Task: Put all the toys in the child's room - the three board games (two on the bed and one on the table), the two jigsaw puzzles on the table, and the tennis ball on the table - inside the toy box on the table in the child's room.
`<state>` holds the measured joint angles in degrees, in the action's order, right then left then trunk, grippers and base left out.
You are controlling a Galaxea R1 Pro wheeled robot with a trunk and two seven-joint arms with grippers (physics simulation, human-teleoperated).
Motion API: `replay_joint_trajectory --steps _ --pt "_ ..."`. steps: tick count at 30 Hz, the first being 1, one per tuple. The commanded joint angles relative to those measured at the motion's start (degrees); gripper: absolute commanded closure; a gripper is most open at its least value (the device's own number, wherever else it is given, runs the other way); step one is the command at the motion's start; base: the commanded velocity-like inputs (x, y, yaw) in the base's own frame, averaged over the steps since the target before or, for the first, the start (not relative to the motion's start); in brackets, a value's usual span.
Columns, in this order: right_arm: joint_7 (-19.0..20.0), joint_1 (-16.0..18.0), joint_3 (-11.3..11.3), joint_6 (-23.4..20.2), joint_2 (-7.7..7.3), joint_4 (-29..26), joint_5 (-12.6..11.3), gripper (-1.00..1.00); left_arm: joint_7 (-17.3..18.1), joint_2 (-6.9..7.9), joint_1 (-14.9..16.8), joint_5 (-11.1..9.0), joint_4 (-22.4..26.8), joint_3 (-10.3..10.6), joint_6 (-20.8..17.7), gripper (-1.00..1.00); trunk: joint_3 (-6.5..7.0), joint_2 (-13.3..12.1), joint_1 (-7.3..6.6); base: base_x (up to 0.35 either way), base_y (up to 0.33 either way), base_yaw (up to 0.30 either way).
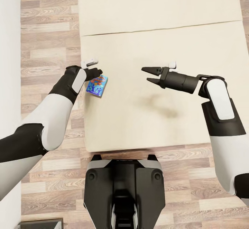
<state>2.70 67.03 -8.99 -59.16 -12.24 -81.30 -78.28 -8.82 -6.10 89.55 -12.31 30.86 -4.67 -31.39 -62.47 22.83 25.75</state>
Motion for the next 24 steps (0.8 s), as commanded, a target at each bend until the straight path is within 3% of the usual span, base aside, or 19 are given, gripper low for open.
replay_joint_trajectory --steps 1,24 --pt "0.28 0.03 -0.05 -0.10 -0.05 0.00 0.28 -1.00 -0.40 -0.05 0.01 -0.61 0.08 -0.22 -0.25 -1.00 -0.09 0.09 0.04 0.000 0.000 0.000" --pt "0.28 0.03 -0.15 -0.31 0.00 0.08 0.24 -1.00 -0.40 -0.11 0.01 -0.61 0.08 -0.25 2.65 -1.00 -0.85 0.09 0.04 0.000 0.000 0.000"
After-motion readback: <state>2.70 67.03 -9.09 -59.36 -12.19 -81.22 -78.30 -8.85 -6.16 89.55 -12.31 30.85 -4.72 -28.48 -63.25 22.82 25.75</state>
